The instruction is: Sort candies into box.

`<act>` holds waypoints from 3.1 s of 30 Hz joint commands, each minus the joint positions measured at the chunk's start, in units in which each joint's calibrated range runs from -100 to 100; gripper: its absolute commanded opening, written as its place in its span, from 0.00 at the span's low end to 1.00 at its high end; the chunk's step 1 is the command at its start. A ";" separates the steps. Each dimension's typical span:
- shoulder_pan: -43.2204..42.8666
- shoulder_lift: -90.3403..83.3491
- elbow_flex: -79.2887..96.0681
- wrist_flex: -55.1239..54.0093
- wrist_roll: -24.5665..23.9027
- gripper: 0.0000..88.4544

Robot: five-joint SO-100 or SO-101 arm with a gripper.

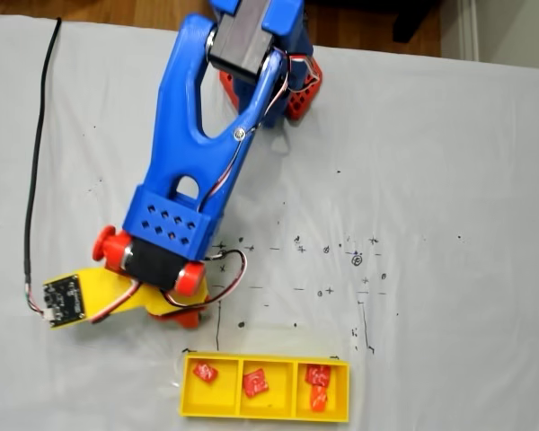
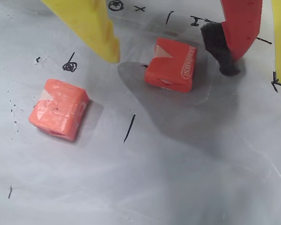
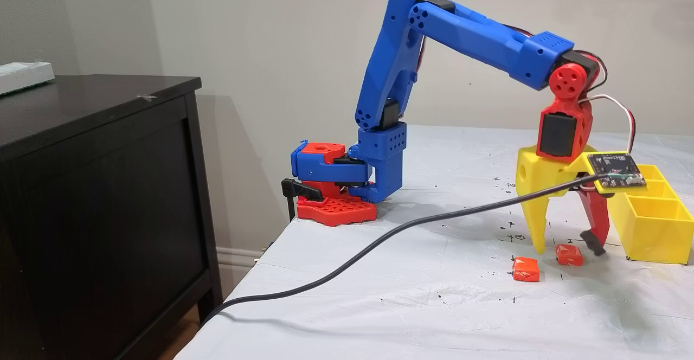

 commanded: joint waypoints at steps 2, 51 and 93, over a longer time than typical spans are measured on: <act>-1.87 0.80 -4.84 -2.99 -1.61 0.27; -12.92 -37.96 12.09 -13.64 -12.41 0.00; -18.45 -15.40 -1.66 -19.69 -18.61 0.28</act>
